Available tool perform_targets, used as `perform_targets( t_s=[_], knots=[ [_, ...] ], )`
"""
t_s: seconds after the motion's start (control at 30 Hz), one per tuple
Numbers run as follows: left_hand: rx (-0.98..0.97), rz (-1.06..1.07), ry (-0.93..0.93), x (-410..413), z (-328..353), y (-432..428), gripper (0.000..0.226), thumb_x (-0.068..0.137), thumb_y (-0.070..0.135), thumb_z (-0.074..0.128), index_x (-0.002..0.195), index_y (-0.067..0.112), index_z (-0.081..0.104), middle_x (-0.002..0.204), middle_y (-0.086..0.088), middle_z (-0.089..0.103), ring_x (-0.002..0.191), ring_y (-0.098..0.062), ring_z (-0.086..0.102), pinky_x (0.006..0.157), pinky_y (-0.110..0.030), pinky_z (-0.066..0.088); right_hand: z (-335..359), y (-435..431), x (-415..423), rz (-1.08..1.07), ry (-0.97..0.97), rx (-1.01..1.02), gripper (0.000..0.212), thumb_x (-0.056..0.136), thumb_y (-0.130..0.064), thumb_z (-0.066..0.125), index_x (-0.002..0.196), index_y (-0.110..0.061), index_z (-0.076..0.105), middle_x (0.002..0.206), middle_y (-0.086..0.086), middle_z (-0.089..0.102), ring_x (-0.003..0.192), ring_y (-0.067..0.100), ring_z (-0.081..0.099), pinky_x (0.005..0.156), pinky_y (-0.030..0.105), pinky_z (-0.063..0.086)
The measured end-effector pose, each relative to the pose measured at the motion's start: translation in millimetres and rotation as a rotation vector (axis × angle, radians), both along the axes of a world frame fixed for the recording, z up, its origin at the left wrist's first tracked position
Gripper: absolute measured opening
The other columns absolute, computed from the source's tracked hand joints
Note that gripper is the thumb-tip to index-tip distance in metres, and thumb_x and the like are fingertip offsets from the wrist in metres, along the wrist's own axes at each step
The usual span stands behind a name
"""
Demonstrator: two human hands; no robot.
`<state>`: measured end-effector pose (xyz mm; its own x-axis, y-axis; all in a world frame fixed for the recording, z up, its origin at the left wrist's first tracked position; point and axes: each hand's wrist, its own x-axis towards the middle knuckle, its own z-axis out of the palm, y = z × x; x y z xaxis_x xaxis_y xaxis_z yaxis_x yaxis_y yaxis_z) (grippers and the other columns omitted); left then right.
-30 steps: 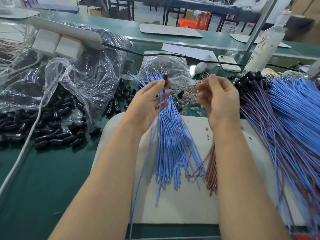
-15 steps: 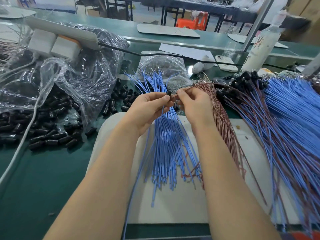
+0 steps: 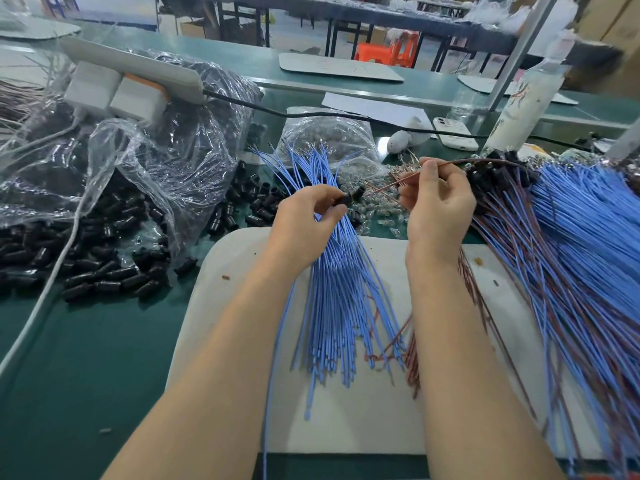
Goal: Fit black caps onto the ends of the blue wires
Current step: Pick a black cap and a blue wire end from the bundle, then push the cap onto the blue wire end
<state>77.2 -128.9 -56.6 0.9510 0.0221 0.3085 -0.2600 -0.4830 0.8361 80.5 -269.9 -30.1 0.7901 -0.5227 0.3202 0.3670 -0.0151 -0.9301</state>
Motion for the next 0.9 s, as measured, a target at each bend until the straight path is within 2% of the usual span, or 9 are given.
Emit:
perform_targets(
  t_s=[0.1,0.17,0.27,0.43,0.63,0.8,0.9],
  knots=[
    [0.059,-0.014,-0.058,-2.0,2.0,-2.2,0.015,0.092,0.017,0.060,0.104,0.016,0.068,0.091,0.008,0.062,0.083,-0.003,0.054,0.069,-0.001,0.035,-0.3,2.4,-0.1,0.005,0.004,-0.058,0.015,0.098,-0.015,0.050,0.086,-0.018,0.058,0.065,-0.008,0.060,0.056,0.005,0.057,0.057,0.022,0.049],
    [0.097,-0.024,-0.081,-2.7,2.7,-3.7,0.016,0.092,0.017,0.060,0.106,0.016,0.068,0.094,0.006,0.061,0.086,-0.006,0.054,0.070,0.001,0.033,-0.8,3.3,0.3,0.006,0.011,-0.102,0.017,0.098,-0.016,0.050,0.084,-0.020,0.058,0.065,-0.007,0.061,0.058,0.008,0.057,0.062,0.029,0.051],
    [0.133,-0.026,-0.084,-3.0,3.2,-4.5,0.017,0.092,0.019,0.060,0.107,0.017,0.067,0.095,0.005,0.061,0.088,-0.007,0.054,0.069,-0.002,0.033,-0.3,2.7,1.2,0.004,0.017,-0.142,0.019,0.098,-0.017,0.050,0.081,-0.022,0.058,0.066,-0.004,0.061,0.058,0.010,0.057,0.066,0.036,0.051],
    [0.143,-0.018,-0.082,-3.4,3.4,-4.7,0.020,0.091,0.020,0.061,0.110,0.017,0.067,0.097,0.003,0.060,0.089,-0.008,0.053,0.072,-0.008,0.033,0.3,0.6,1.3,0.005,0.012,-0.148,0.018,0.098,-0.018,0.051,0.082,-0.021,0.058,0.066,-0.003,0.062,0.057,0.009,0.057,0.061,0.031,0.050],
    [0.168,-0.022,-0.073,-5.5,4.4,-5.4,0.021,0.091,0.020,0.061,0.111,0.016,0.066,0.098,0.003,0.059,0.090,-0.009,0.052,0.080,-0.016,0.035,1.0,2.6,-0.1,0.007,0.036,-0.213,0.021,0.098,-0.019,0.051,0.079,-0.025,0.057,0.069,0.000,0.064,0.061,0.014,0.059,0.072,0.044,0.053],
    [0.183,-0.026,-0.077,-7.1,5.2,-5.5,0.020,0.091,0.020,0.061,0.110,0.015,0.066,0.098,0.001,0.061,0.092,-0.012,0.055,0.078,-0.015,0.035,-1.1,2.6,0.4,0.009,0.049,-0.274,0.017,0.098,-0.023,0.052,0.083,-0.020,0.059,0.070,-0.003,0.063,0.064,0.013,0.060,0.074,0.044,0.054],
    [0.164,-0.033,-0.101,-8.1,5.9,-6.6,0.018,0.091,0.019,0.061,0.108,0.014,0.067,0.097,0.000,0.062,0.091,-0.012,0.055,0.077,-0.015,0.035,-3.4,4.6,1.3,0.061,0.088,-0.368,0.016,0.096,-0.024,0.054,0.085,-0.017,0.062,0.070,-0.005,0.064,0.065,0.012,0.061,0.072,0.038,0.054]
  ],
)
